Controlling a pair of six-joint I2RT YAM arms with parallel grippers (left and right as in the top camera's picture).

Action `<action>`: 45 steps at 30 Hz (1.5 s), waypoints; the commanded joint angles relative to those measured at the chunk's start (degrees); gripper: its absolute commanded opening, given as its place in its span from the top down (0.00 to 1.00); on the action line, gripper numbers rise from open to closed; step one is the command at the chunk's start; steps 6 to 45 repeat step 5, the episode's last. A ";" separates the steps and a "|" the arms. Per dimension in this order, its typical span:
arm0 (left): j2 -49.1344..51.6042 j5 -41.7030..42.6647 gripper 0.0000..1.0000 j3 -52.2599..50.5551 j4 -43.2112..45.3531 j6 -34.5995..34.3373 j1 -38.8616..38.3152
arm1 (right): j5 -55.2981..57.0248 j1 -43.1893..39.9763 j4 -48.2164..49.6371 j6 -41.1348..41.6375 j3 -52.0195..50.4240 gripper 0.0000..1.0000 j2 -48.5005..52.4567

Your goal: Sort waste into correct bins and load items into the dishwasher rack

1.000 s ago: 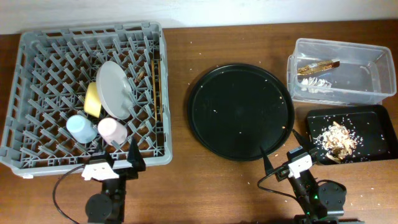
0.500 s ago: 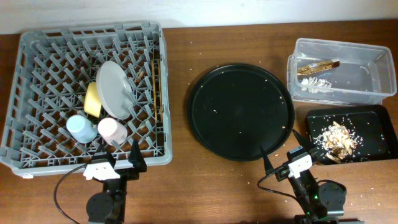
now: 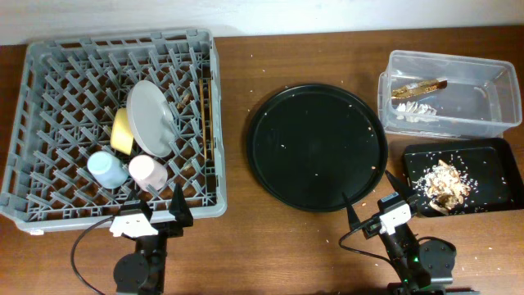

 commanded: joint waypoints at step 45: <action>-0.55 0.02 0.01 -0.42 -0.07 0.92 -0.33 | 0.11 0.26 0.00 0.07 -0.52 0.01 -0.31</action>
